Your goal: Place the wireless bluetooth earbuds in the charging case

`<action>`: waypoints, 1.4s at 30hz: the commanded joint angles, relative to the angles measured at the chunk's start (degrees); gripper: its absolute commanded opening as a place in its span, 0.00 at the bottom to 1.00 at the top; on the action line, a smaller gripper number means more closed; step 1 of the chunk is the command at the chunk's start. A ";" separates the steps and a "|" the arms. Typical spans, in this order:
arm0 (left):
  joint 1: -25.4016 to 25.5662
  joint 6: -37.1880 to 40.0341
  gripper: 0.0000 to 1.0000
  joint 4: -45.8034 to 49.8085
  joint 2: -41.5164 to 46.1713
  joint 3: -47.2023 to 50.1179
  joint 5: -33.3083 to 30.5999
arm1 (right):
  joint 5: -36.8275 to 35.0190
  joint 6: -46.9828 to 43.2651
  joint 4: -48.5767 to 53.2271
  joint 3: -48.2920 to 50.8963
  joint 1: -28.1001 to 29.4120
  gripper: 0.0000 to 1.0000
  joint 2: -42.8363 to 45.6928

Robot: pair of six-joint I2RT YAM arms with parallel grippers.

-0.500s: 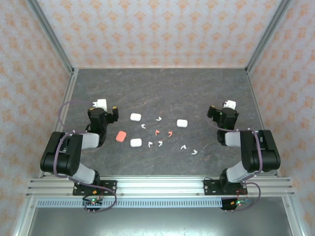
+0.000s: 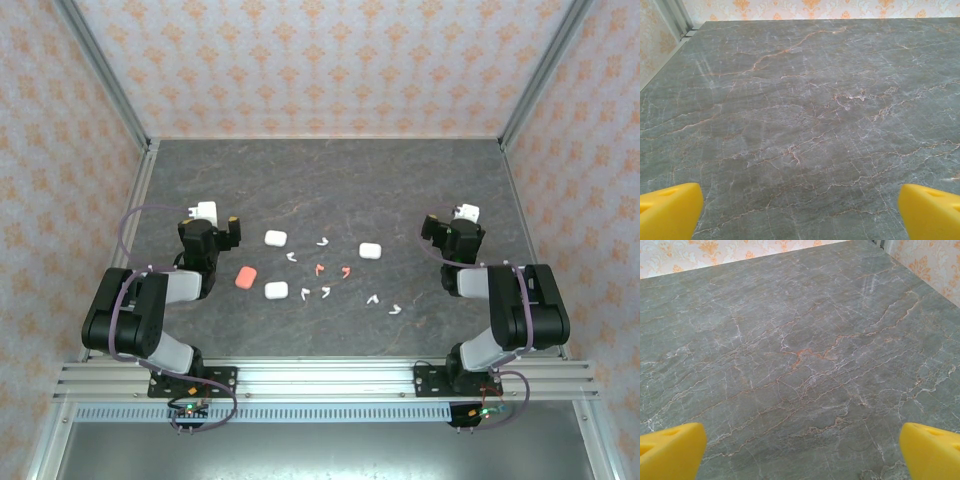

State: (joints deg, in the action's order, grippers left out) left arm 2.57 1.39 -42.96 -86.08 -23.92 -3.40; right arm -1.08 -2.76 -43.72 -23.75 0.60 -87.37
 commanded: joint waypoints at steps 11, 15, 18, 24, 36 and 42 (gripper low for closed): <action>-0.34 -0.68 1.00 1.71 0.74 -0.99 -0.85 | -0.88 0.91 -0.70 -0.16 0.35 0.99 0.58; -0.28 -1.88 1.00 12.30 8.54 -3.74 -4.27 | -4.37 2.46 11.60 -3.80 0.17 0.99 7.83; -0.28 -4.68 1.00 21.42 16.27 -5.78 -4.94 | -2.31 2.95 20.88 -6.90 0.17 0.99 14.13; -0.30 -22.41 1.00 45.52 22.97 -15.81 2.17 | 10.37 6.93 43.61 -17.38 1.95 0.99 18.98; 7.06 -35.19 1.00 48.86 25.14 -17.00 17.11 | 20.99 0.09 69.42 -32.44 16.44 1.00 7.07; 9.81 -35.22 1.00 47.93 23.36 -17.96 17.12 | 21.69 1.24 65.41 -36.66 19.99 0.99 -4.16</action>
State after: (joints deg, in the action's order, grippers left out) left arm 11.70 -32.62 3.99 -62.26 -40.01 12.99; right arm 19.68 -1.34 21.26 -57.23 19.62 -89.12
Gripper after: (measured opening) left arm 0.999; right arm 0.993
